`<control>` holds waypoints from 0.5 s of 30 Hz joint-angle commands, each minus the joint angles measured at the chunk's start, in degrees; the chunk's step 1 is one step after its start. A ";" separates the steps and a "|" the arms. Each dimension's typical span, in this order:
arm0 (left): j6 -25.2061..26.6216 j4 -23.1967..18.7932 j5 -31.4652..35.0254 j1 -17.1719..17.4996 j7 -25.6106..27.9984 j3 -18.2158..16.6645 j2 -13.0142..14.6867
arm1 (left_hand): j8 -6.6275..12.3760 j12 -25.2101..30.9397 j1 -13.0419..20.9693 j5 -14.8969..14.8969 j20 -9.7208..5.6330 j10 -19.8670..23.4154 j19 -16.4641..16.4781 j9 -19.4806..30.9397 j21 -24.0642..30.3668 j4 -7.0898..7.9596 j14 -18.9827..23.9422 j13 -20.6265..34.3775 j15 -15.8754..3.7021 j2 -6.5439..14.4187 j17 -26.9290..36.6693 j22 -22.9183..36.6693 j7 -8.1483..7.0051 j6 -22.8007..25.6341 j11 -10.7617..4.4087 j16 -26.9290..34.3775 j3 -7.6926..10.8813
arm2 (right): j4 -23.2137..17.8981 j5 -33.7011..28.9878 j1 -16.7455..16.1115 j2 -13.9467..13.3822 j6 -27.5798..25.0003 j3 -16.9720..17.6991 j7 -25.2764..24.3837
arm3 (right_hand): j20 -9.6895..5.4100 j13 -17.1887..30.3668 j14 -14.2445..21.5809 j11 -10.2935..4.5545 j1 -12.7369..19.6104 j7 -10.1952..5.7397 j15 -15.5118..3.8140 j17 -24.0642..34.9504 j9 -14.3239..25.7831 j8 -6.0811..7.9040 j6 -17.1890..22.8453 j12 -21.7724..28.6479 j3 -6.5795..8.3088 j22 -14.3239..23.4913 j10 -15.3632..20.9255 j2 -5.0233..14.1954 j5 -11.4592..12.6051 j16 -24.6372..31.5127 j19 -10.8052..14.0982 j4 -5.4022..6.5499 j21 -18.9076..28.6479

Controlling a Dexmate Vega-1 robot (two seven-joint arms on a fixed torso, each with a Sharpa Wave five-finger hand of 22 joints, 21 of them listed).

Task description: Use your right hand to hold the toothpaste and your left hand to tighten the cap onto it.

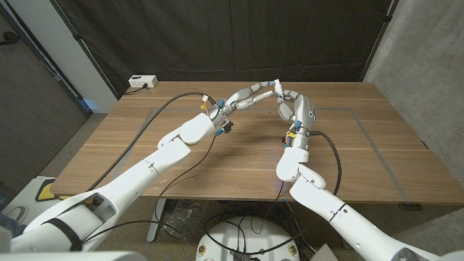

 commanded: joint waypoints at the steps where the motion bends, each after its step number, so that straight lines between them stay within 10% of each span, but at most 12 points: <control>1: -1.17 3.22 -0.17 -2.32 -1.44 1.40 -1.78 | 0.33 0.35 0.45 0.39 -0.08 0.25 -0.47 -0.07 0.23 -0.05 -0.14 0.04 -0.08 -0.05 0.13 0.17 0.01 0.27 0.06 0.20 -0.51 | -1.36 -0.61 -1.03 -0.38 1.69 -0.22 -1.29 | -4.59 0.13 0.41 0.22 0.14 -1.00 -2.84 0.30 0.31 0.47 1.26 0.21 0.21 0.13 0.04 0.31 0.48 -0.10 -0.21 0.09 0.43; 15: -1.98 6.22 -0.73 -4.07 -1.90 1.89 -3.18 | 0.21 0.34 0.49 0.40 -0.04 0.28 -0.54 -0.07 0.22 -0.04 -0.12 0.04 -0.10 -0.04 0.13 0.17 -0.01 0.34 0.08 0.21 -0.52 | -3.04 -1.17 -2.33 -0.41 1.22 0.89 -1.76 | -4.57 0.12 0.37 0.29 0.13 -1.06 -3.07 0.28 0.31 0.39 1.29 0.25 0.23 0.09 0.20 0.29 0.48 -0.12 -0.25 0.04 0.44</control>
